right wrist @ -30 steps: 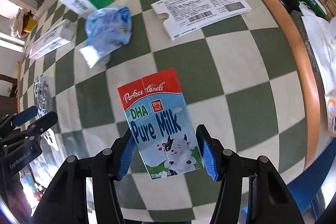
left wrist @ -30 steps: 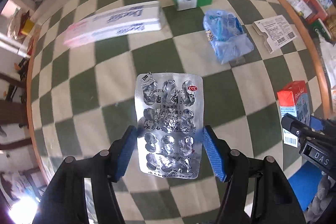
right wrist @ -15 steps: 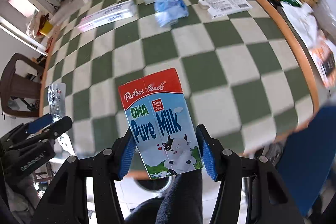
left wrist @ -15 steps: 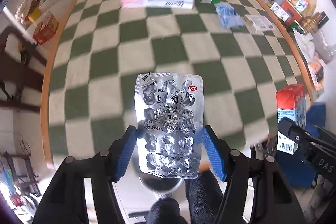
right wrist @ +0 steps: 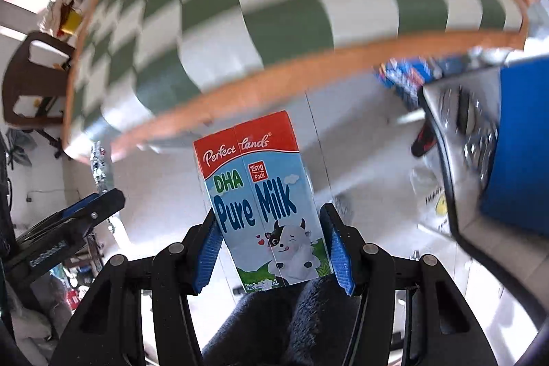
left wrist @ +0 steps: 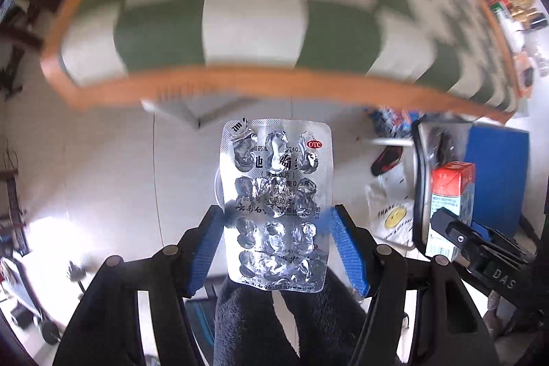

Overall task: Collect trash
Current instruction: 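Carry the milk carton and blister pack toward the white bin, then open both tools over the bin to drop the carton and blister pack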

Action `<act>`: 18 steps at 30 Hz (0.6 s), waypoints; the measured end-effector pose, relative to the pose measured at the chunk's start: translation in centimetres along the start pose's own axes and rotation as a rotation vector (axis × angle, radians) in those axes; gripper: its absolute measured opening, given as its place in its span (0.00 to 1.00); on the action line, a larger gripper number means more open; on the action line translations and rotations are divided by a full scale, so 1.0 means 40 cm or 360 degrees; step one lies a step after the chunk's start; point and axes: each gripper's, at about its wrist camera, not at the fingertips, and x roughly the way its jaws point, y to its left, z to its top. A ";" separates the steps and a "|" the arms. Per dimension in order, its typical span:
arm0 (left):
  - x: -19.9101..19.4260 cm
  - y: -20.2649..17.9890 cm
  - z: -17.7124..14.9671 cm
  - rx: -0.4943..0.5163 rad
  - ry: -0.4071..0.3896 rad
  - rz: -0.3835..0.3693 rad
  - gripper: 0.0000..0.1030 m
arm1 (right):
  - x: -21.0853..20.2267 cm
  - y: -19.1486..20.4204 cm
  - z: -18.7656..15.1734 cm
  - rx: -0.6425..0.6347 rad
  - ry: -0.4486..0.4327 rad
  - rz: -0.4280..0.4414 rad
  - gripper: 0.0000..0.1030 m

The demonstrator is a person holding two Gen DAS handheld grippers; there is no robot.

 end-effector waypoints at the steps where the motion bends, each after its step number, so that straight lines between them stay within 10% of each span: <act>1: 0.029 0.009 -0.005 -0.0015 0.0021 0.0003 0.59 | 0.041 -0.005 -0.018 0.0000 0.0029 -0.0011 0.56; 18: 0.712 0.124 -0.028 -0.0106 0.0328 0.0009 0.59 | 0.822 -0.120 -0.088 0.0008 0.0341 -0.0028 0.56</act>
